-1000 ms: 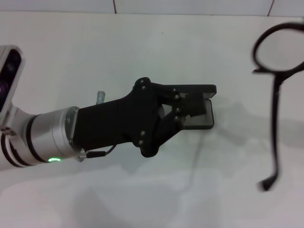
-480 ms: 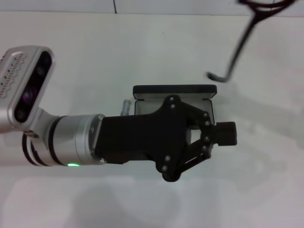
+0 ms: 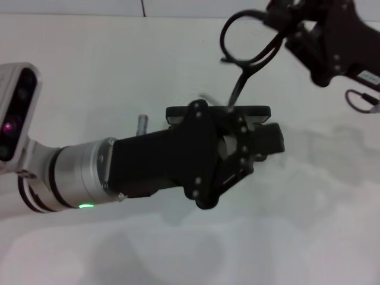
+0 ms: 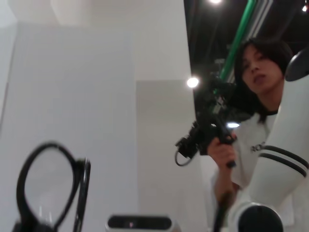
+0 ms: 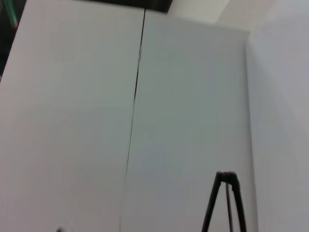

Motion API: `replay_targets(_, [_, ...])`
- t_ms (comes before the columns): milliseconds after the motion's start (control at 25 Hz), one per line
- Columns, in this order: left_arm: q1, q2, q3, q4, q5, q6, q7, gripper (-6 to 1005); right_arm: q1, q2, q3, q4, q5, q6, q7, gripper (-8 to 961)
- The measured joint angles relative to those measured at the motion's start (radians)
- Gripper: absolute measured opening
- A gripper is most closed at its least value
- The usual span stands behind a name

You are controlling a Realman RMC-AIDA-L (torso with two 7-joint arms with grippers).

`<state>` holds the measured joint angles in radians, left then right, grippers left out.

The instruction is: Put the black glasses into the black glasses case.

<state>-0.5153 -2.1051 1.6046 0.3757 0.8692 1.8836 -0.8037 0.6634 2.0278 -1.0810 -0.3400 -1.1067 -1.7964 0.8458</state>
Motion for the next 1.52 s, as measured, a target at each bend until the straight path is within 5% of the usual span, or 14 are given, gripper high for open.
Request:
replay_targets(840, [-0.006,0.002,-0.009,-0.044,-0.078,-0.051,-0.008,47,0.036,0.0,-0.217,-0.044,-0.012,0.136,-0.004,103])
replay_targets(1520, [-0.007,0.003,-0.001,-0.076,-0.103,-0.062,-0.009,47,0.036,0.0,-0.28,-0.078,-0.012,0.155,-0.002,103])
